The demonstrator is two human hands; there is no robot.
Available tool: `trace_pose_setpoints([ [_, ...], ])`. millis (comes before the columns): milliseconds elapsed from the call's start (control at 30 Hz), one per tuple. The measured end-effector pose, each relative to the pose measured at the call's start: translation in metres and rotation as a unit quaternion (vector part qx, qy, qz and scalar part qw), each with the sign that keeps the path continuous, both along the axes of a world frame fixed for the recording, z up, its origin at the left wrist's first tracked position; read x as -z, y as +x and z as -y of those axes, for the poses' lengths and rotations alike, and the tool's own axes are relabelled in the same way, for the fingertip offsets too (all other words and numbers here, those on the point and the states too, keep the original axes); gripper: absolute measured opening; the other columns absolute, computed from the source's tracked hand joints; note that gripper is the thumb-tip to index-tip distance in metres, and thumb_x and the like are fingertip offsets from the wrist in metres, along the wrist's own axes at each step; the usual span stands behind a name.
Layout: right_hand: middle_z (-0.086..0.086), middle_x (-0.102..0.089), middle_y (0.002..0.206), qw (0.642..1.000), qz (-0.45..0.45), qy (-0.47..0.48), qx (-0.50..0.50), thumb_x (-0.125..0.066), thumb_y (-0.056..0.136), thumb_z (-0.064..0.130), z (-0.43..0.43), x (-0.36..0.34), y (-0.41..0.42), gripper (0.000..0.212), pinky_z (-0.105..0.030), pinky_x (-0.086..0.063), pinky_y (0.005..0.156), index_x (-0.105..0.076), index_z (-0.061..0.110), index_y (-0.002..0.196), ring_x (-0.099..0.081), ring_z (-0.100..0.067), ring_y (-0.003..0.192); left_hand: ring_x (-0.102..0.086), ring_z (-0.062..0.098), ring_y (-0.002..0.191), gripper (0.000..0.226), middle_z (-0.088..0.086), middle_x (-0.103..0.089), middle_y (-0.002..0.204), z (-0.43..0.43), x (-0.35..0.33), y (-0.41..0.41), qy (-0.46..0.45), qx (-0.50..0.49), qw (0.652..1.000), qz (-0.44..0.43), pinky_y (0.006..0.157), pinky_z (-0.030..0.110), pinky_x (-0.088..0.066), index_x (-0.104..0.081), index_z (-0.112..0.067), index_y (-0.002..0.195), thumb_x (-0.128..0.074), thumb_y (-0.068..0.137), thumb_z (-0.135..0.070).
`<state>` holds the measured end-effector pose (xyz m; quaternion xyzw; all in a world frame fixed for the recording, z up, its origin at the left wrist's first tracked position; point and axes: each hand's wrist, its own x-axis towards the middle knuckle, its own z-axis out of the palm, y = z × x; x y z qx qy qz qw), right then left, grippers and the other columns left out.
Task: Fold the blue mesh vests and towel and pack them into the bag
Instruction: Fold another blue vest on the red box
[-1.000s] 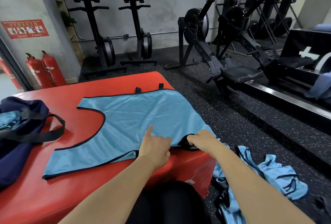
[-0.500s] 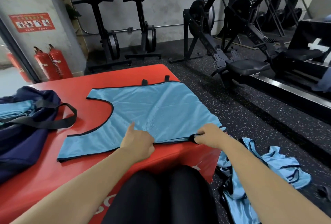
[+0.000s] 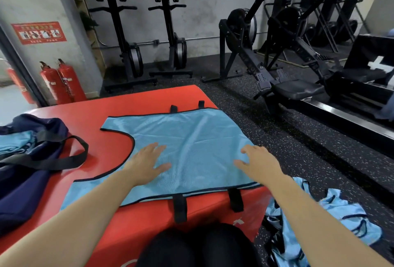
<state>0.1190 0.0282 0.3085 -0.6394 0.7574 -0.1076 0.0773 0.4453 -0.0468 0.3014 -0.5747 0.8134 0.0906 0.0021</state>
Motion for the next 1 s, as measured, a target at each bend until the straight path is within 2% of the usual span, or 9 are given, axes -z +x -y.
trace_pose_setpoints([
  [67,-0.008,-0.027,0.157,0.997,-0.038,0.067,-0.013,-0.034,0.079,0.081,0.014,0.013,0.011,0.093,-0.048,-0.013,0.117,-0.024,0.024,0.151,-0.021,-0.028,0.145,0.009,0.020,0.151,0.109,0.001,0.008,0.165,0.007,0.016,0.001,0.021,0.004,0.999,0.043,0.122,0.045,0.000,0.004,-0.037,0.155,-0.011,0.063,-0.093],
  [133,-0.006,0.005,0.164,0.992,-0.047,0.113,-0.010,-0.008,0.060,0.092,0.025,0.027,0.020,0.113,-0.057,0.005,0.116,0.003,0.033,0.155,0.007,-0.029,0.150,0.020,0.019,0.149,0.109,-0.001,0.018,0.163,0.008,0.033,0.004,0.021,-0.010,0.998,0.062,0.120,0.051,0.009,0.018,-0.043,0.150,0.001,0.056,-0.096],
  [200,-0.006,0.017,0.162,0.991,-0.056,0.121,-0.017,0.004,0.056,0.092,0.035,0.045,0.024,0.112,-0.063,0.008,0.114,0.012,0.037,0.153,0.016,-0.030,0.149,0.024,0.017,0.148,0.106,-0.003,0.021,0.162,0.008,0.044,0.009,0.003,-0.026,0.997,0.073,0.118,0.053,0.011,0.024,-0.045,0.146,0.009,0.055,-0.096],
  [300,-0.006,0.019,0.162,0.991,-0.079,0.108,-0.030,0.001,0.064,0.091,0.048,0.056,0.032,0.103,-0.065,0.007,0.114,0.013,0.039,0.153,0.019,-0.032,0.148,0.025,0.017,0.147,0.114,-0.003,0.022,0.161,0.007,0.048,0.020,-0.006,-0.052,0.995,0.079,0.118,0.053,0.013,0.021,-0.044,0.149,0.018,0.047,-0.097],
  [633,-0.005,0.022,0.161,0.986,-0.089,0.096,-0.104,-0.007,0.073,0.091,0.048,0.055,0.077,0.097,-0.066,0.010,0.112,0.013,0.039,0.153,0.024,-0.033,0.146,0.031,0.012,0.141,0.113,-0.004,0.024,0.161,-0.034,0.043,0.071,0.025,-0.117,0.988,0.093,0.118,0.053,0.010,0.025,-0.046,0.145,0.007,0.048,-0.101],
  [733,-0.004,0.022,0.161,0.986,-0.095,0.092,-0.103,-0.005,0.073,0.090,0.038,0.057,0.074,0.096,-0.066,0.008,0.113,0.013,0.040,0.153,0.021,-0.032,0.147,0.018,0.015,0.149,0.121,-0.004,0.015,0.163,-0.041,0.035,0.071,0.023,-0.101,0.989,0.103,0.120,0.048,0.000,0.016,-0.044,0.151,0.008,0.045,-0.102],
  [867,-0.001,0.021,0.162,0.986,-0.097,0.097,-0.091,0.002,0.069,0.091,0.027,0.057,0.056,0.098,-0.065,0.006,0.113,0.013,0.040,0.152,0.020,-0.030,0.148,-0.029,0.016,0.143,0.129,-0.007,-0.026,0.158,-0.031,0.020,0.067,-0.059,-0.089,0.990,0.090,0.108,0.038,-0.026,-0.013,-0.040,0.154,0.020,0.045,-0.099],
  [933,0.001,0.021,0.162,0.986,-0.102,0.095,-0.092,0.011,0.060,0.093,0.022,0.058,0.048,0.105,-0.065,0.005,0.114,0.015,0.041,0.152,0.020,-0.029,0.148,-0.037,0.015,0.136,0.127,-0.007,-0.034,0.152,-0.022,0.013,0.061,-0.085,-0.072,0.990,0.088,0.103,0.037,-0.028,-0.018,-0.038,0.153,0.022,0.048,-0.096],
  [1000,0.002,0.022,0.161,0.985,-0.104,0.102,-0.092,0.014,0.056,0.094,0.019,0.059,0.042,0.107,-0.065,0.006,0.113,0.017,0.043,0.150,0.022,-0.028,0.148,-0.034,0.016,0.137,0.125,-0.007,-0.033,0.152,-0.014,0.009,0.054,-0.093,-0.054,0.990,0.088,0.105,0.038,-0.026,-0.020,-0.037,0.153,0.024,0.050,-0.094],
])
